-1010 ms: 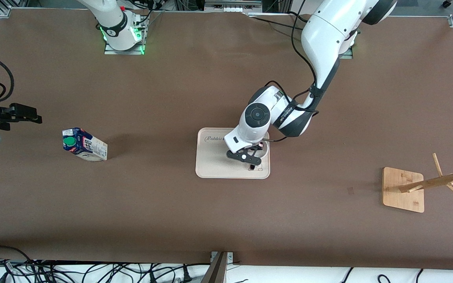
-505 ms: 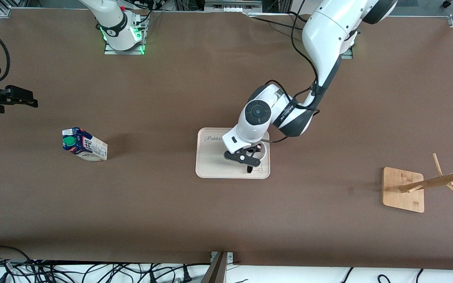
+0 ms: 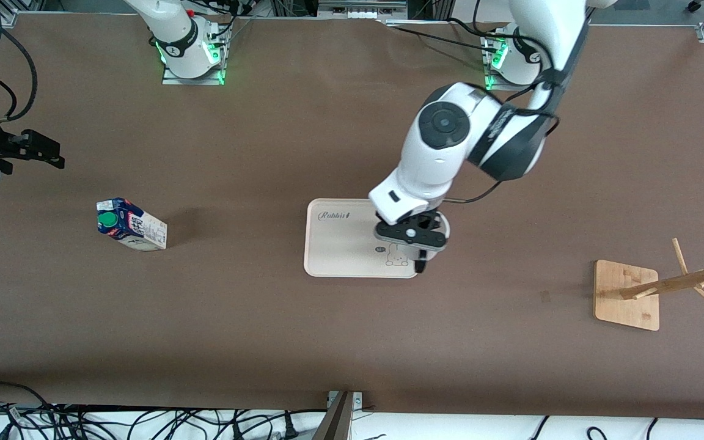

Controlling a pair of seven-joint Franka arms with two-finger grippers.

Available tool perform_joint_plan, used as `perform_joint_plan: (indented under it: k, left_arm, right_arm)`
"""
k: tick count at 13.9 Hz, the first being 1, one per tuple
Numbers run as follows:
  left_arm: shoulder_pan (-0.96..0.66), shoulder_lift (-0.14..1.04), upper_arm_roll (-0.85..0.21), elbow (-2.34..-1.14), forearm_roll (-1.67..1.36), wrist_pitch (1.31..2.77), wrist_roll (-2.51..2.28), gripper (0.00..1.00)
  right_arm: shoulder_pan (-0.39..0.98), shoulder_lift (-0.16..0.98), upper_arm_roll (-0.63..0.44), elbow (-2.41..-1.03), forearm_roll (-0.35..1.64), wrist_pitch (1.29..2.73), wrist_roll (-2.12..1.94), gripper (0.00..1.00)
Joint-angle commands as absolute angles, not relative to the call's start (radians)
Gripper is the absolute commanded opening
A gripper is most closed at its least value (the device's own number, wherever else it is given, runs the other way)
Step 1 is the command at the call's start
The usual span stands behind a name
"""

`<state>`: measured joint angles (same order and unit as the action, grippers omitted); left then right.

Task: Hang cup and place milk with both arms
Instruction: 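Lift the white mug and carry it to the wooden mug tree, then lower the mug handle onto a peg of the mug tree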

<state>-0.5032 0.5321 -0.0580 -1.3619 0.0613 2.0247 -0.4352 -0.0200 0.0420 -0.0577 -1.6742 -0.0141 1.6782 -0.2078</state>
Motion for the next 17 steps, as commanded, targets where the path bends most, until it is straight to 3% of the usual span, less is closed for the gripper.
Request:
perform_joint_plan:
  k: [1,6,9,17]
  left_arm:
    - [-0.5,0.451,0.007,-1.414,0.075,1.996,-0.352,0.0]
    - [-0.395,0.403,0.048,-1.43,0.046,1.983,-0.299,0.0]
    - [-0.306,0.39,0.048,-1.43,-0.133,1.956,-0.299,0.0]
    - [-0.167,0.281,0.046,-1.465,-0.311,1.864,-0.281,0.0]
  right_arm:
    - [-0.069,0.014,-0.017,-1.686,-0.022,1.686,-0.21,1.0]
    - [-0.066,0.014,-0.009,-1.661,-0.015,1.62,-0.147,1.0]
    - [-0.066,0.008,0.003,-1.652,-0.015,1.588,-0.063,1.0]
    - [-0.066,0.058,-0.002,-1.585,-0.017,1.592,-0.08,1.0]
